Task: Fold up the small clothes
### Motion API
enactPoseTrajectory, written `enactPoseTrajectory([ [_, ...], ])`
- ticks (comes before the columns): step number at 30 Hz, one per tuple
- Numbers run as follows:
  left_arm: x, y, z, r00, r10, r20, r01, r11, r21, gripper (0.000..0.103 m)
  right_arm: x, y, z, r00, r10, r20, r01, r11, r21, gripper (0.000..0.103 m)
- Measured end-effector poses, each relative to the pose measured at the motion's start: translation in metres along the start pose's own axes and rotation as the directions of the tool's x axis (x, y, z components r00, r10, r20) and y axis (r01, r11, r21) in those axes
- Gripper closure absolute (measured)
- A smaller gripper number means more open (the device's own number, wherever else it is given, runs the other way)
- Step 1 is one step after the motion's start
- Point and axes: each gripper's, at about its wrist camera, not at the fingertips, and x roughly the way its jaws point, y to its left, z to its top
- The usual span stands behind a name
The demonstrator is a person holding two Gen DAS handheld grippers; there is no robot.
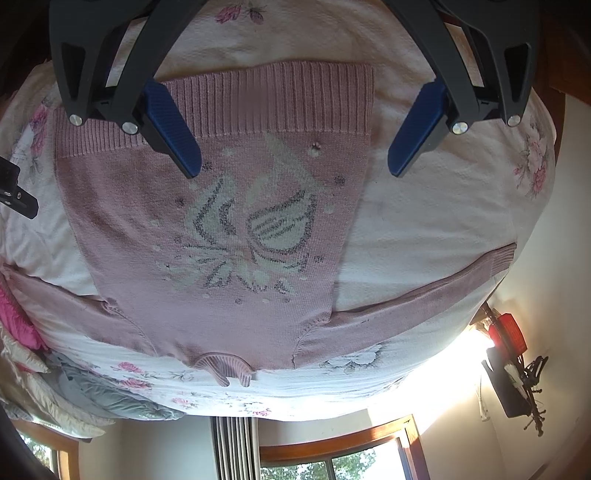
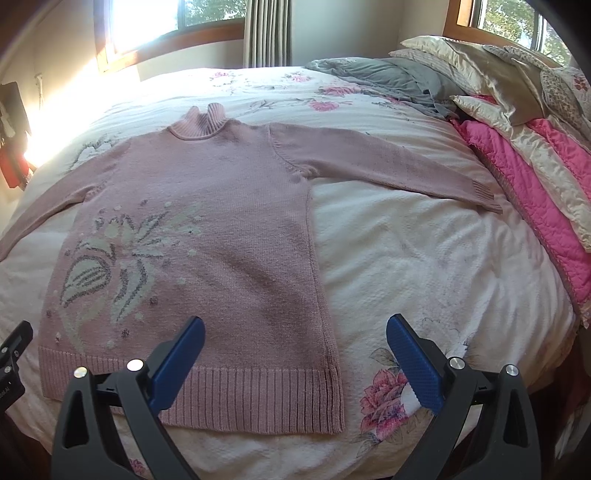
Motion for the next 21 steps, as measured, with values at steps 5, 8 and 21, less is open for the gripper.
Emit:
enactPoseTrajectory([
  [5,0.0,0.0,0.0,1.0,0.001,-0.002,-0.001,1.0,-0.004,0.003,-0.001,0.0,-0.001,1.0,-0.001,0.002,0.001,1.0,0.001,0.004],
  [8,0.0,0.0,0.0,1.0,0.0,-0.003,0.0,1.0,-0.003,0.003,-0.001,0.0,-0.001,1.0,0.0,0.001,0.0,1.0,0.001,0.004],
  [21,0.023,-0.006,0.002,1.0,-0.022,0.009,0.022,1.0,0.001,0.003,0.008,-0.024,0.009,0.997,0.05,0.058,-0.053,0.998,0.043,0.004],
])
